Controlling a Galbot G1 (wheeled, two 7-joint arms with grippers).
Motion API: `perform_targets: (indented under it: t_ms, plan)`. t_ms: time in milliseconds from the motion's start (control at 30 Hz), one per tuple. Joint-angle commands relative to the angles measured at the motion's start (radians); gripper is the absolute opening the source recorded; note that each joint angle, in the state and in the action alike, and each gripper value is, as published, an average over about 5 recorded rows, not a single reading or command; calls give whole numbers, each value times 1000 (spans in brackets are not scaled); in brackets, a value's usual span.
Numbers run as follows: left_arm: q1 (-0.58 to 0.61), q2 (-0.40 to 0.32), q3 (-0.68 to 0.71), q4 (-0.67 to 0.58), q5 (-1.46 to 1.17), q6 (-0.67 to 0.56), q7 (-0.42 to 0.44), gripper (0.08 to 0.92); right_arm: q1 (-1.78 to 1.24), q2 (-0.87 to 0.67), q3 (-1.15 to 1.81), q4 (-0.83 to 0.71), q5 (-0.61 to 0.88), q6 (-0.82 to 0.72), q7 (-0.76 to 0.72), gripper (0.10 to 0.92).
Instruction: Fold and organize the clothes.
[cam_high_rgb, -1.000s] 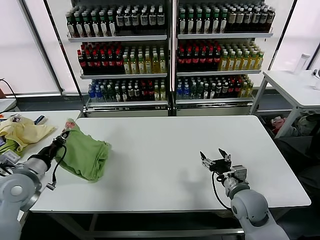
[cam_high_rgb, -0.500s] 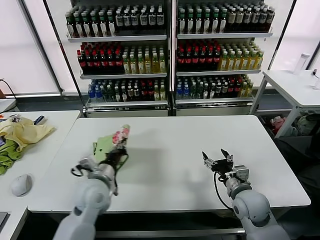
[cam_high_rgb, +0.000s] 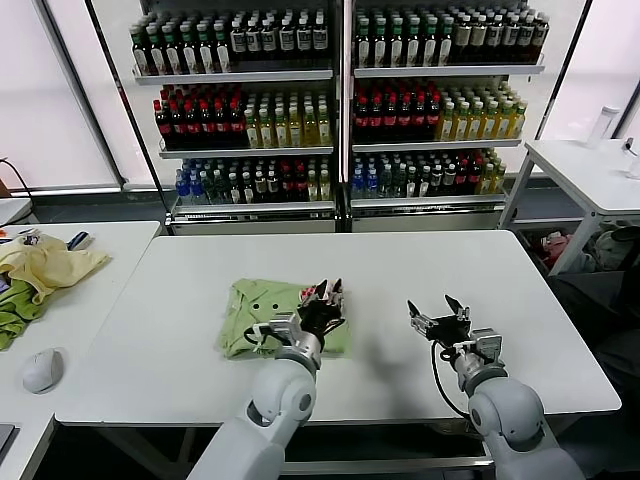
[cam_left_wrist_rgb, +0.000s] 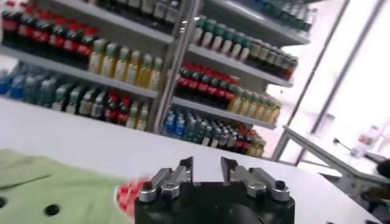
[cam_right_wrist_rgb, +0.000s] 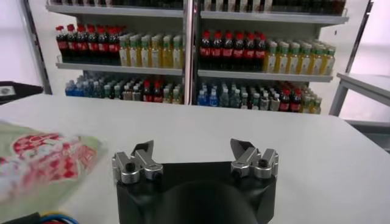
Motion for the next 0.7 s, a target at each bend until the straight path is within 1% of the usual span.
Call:
perform_targets:
  t_ms: [33, 133, 267, 333, 433, 567, 700]
  plan:
    - [0, 13, 62, -30, 141, -87, 59, 468, 12, 3, -26, 1, 7, 3, 10, 823]
    - [31, 62, 20, -78, 141, -94, 75, 555, 21, 13, -58, 3, 24, 5, 32, 823]
    - [79, 120, -81, -132, 136, -96, 71, 667, 65, 52, -137, -23, 44, 3, 95, 823]
    - [102, 149, -132, -145, 134, -98, 66, 727, 102, 83, -185, -49, 50, -2, 127, 823]
    - [138, 195, -208, -151, 128, -102, 56, 794, 156, 135, -254, -99, 68, -10, 174, 823]
    - [188, 252, -292, -155, 109, -111, 44, 821, 208, 195, -321, -177, 89, -15, 221, 823]
    - [238, 285, -352, -168, 95, -121, 39, 823, 243, 240, -373, -242, 91, -23, 244, 823]
